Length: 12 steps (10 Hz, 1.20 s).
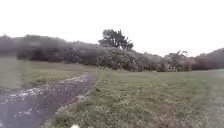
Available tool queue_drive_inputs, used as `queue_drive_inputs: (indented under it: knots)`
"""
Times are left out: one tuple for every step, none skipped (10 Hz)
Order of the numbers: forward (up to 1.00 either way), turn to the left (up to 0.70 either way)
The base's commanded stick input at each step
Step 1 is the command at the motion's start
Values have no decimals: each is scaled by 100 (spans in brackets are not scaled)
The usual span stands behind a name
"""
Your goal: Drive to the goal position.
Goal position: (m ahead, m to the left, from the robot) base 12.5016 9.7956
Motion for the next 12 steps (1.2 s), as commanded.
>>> queue_drive_inputs:
  knots:
    - [6,0]
    - [6,0]
    - [6,0]
    - [6,0]
    - [6,0]
    - [6,0]
    - [6,0]
    - [6,0]
    - [6,0]
    - [6,0]
    - [5,0]
    - [5,0]
